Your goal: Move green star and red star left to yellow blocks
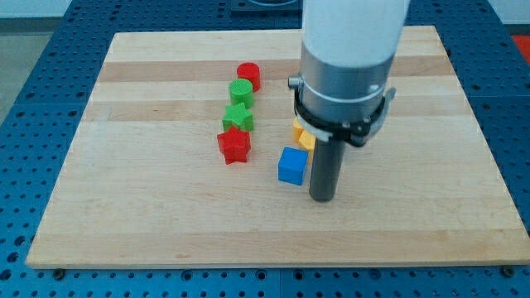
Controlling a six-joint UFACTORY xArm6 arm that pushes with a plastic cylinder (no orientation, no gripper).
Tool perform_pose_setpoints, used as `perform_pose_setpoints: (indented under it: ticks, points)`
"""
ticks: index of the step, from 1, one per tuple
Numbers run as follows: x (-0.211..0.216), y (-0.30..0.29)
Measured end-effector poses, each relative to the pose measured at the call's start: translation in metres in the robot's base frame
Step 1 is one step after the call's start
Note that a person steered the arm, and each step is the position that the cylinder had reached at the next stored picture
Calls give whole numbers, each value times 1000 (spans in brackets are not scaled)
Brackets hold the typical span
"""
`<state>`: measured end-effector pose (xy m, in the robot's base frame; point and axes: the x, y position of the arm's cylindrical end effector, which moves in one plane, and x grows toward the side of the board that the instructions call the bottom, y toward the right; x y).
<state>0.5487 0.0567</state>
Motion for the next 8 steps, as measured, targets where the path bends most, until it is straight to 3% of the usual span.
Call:
perform_pose_setpoints:
  ticks: [1,3,5,6,8]
  points:
    - [4,-18]
    - [-28,-61]
    - [10,-86]
    - [2,-126]
    - [-69,-174]
